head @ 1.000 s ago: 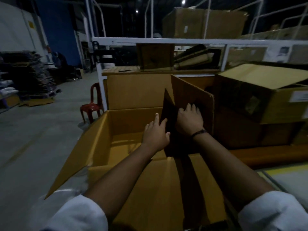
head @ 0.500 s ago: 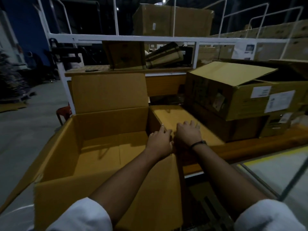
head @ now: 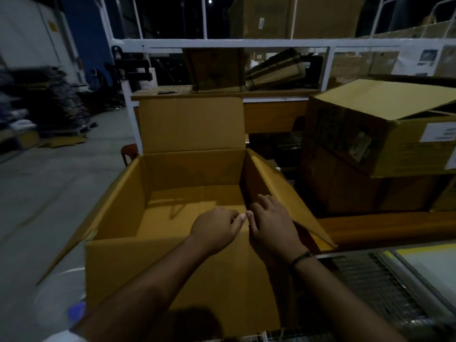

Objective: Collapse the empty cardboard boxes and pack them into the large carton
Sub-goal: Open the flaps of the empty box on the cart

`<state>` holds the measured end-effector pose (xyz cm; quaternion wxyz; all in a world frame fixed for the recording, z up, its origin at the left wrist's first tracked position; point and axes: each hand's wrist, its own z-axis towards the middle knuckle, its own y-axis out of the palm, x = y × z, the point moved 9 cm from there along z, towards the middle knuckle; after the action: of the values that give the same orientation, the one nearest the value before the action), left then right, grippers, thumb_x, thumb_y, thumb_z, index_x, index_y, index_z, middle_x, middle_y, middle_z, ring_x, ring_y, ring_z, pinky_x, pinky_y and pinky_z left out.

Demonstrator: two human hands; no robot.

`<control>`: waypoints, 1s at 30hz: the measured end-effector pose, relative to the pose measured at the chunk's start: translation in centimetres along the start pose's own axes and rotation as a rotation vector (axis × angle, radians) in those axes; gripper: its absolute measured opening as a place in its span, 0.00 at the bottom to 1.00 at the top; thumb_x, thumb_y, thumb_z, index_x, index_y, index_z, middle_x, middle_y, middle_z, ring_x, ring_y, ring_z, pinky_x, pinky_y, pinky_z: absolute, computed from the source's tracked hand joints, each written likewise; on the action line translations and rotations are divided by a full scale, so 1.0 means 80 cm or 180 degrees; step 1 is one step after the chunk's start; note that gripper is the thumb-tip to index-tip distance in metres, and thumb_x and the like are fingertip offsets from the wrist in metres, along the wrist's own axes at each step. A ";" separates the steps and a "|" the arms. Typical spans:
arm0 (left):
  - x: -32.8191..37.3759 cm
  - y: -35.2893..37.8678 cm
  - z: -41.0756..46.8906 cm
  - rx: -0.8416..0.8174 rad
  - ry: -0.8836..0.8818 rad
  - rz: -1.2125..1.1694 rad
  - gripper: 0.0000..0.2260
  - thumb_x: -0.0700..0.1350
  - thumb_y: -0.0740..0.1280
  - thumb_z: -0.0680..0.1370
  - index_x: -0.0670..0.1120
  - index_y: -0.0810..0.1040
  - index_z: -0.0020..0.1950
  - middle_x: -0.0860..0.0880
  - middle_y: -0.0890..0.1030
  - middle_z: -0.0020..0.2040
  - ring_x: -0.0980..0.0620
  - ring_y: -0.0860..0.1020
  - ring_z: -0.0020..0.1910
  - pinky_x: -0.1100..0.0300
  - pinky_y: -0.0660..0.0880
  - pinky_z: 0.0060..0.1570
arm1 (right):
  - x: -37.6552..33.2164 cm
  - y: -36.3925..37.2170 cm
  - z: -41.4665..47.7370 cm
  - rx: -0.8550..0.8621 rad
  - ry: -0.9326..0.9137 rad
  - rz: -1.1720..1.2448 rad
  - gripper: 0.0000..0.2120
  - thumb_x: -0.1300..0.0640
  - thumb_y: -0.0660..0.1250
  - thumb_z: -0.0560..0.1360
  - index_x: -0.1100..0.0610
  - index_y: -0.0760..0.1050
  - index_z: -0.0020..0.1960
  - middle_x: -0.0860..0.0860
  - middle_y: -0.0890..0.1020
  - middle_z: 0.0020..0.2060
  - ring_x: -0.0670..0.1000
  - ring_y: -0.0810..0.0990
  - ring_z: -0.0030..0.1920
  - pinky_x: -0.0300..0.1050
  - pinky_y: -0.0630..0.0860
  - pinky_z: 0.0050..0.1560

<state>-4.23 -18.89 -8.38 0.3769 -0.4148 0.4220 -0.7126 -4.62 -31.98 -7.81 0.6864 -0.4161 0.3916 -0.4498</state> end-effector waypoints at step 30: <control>-0.167 -0.050 -0.166 0.1062 -0.0138 0.0720 0.31 0.72 0.63 0.76 0.52 0.72 0.70 0.49 0.75 0.60 0.48 0.72 0.58 0.47 0.64 0.65 | -0.129 0.061 -0.045 0.0813 -0.1025 -0.0177 0.33 0.30 0.59 0.79 0.55 0.73 0.71 0.54 0.78 0.58 0.56 0.75 0.57 0.54 0.68 0.64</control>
<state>-12.10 -1.77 -12.33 0.5270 -0.3119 0.3338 -0.7166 -9.47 -21.86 -11.86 0.7747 -0.4028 0.2049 -0.4423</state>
